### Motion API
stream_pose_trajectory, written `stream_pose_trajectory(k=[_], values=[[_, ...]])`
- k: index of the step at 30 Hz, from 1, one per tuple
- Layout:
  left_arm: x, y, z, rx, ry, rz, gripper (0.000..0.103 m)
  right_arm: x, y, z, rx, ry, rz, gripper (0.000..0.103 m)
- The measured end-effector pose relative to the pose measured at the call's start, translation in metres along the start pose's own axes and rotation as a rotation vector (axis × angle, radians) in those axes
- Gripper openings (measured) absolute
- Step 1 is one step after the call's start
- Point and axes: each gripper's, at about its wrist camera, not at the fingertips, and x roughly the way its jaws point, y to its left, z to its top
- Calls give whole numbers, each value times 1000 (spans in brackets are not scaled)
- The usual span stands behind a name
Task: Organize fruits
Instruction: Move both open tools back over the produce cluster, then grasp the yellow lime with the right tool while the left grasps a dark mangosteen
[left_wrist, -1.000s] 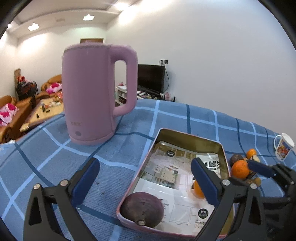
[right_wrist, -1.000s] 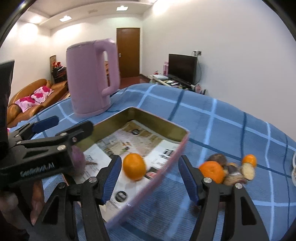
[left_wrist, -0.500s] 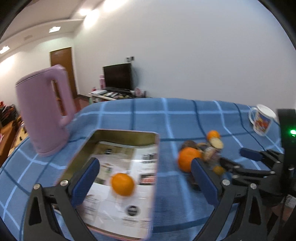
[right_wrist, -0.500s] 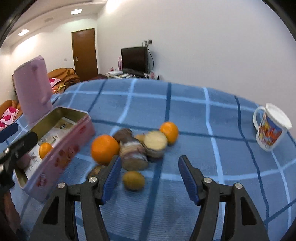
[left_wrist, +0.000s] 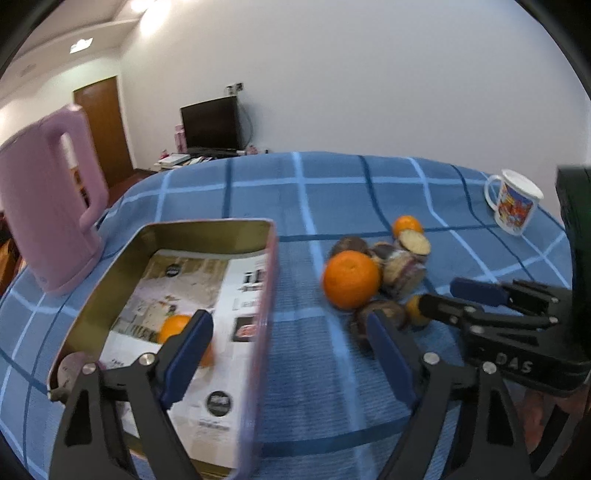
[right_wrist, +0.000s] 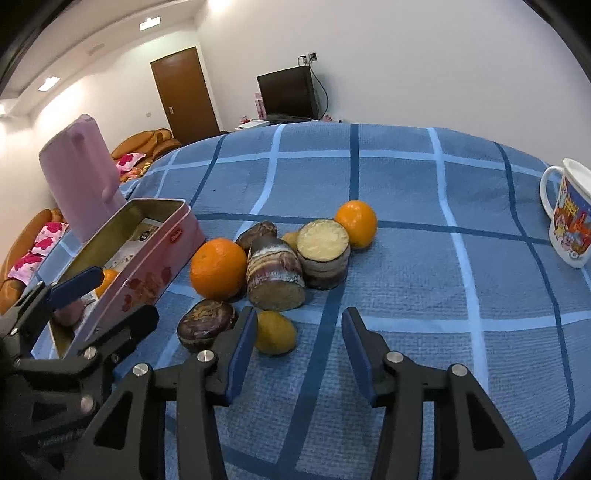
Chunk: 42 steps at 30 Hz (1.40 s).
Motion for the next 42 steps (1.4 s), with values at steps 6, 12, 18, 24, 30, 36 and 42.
stream_pose_trajectory(k=[6, 12, 18, 24, 30, 36, 42], values=[[1, 18, 1, -63, 2, -5, 87, 8, 10, -1, -20, 31, 46, 46], [-2, 8, 1, -32, -7, -16, 87, 17, 15, -3, -18, 80, 121, 35], [-3, -2, 3, -10, -3, -30, 87, 19, 15, -4, -14, 82, 126, 27], [-2, -23, 5, 44, -4, -38, 78, -4, -1, -5, 7, -6, 4, 27], [14, -49, 7, 97, 67, -75, 64, -16, -18, -4, 31, -48, -80, 27], [31, -57, 8, 92, 153, -106, 62, -21, -22, -4, 25, -60, -87, 27], [38, -69, 3, 117, 194, -83, 58, -20, -14, -6, -3, -70, -90, 27]])
